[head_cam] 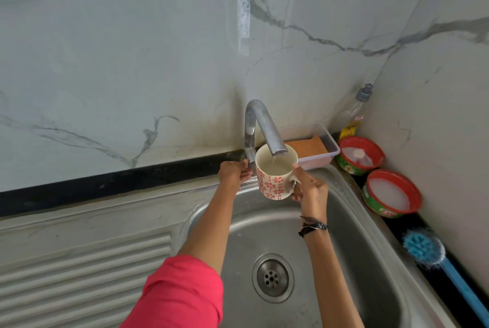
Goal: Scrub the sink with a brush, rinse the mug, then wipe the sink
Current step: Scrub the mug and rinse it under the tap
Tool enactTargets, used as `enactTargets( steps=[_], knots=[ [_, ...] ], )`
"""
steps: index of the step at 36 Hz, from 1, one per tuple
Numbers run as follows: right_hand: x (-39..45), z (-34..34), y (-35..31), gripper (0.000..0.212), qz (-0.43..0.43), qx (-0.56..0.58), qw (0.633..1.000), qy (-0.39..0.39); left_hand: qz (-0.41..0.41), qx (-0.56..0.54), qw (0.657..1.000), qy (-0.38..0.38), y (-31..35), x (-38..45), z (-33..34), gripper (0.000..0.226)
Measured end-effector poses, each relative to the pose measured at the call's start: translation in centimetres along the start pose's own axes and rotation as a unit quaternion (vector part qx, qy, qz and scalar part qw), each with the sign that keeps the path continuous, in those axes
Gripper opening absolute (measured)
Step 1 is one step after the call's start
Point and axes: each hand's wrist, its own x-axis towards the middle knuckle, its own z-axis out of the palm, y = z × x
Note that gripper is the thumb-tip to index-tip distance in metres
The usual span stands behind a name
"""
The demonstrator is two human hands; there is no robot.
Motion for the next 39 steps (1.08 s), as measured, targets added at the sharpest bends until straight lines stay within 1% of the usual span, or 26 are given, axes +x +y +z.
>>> enactTargets(
  steps=[3,7,8,11,13,18,22,31,36,39],
  knots=[
    [-0.5,0.2,-0.5,0.034,0.007,0.018,1.0,0.01,0.003,0.021,1.0,0.005,0.2,-0.5,0.1,0.016],
    [-1.8,0.2,-0.4,0.033,0.008,0.032,0.999,0.021,0.006,0.037,0.999,0.012,0.3,-0.8,0.0,0.015],
    [-2.1,0.0,-0.2,0.035,0.005,0.036,0.999,0.024,0.008,0.045,0.999,0.012,0.3,-0.8,-0.1,0.015],
    [-3.3,-0.3,0.9,0.049,-0.008,0.044,0.998,0.034,0.003,0.06,0.998,0.008,0.7,-0.9,-0.4,0.015],
    [-4.0,-0.4,1.4,0.046,-0.011,0.038,0.998,0.04,-0.006,0.067,0.998,0.005,0.9,-0.8,-0.6,0.018],
    [-4.9,-0.6,1.6,0.046,-0.015,0.031,0.999,0.02,-0.008,0.099,0.995,0.012,1.0,-0.9,-0.7,0.026],
    [-5.0,-0.6,1.6,0.045,-0.013,0.027,0.999,0.019,0.0,0.135,0.991,0.013,1.0,-1.0,-0.7,0.03],
    [-4.8,-0.9,1.7,0.039,-0.018,0.023,0.999,0.013,0.008,0.148,0.989,-0.009,0.7,-0.4,-1.2,0.025],
    [-4.8,-1.0,1.4,0.04,-0.021,0.021,0.999,0.013,0.007,0.139,0.99,-0.011,0.7,-0.6,-1.3,0.024],
    [-4.7,-1.1,1.5,0.044,-0.028,0.015,0.999,0.011,0.01,0.144,0.99,-0.004,0.7,-0.8,-1.3,0.023]
  ],
)
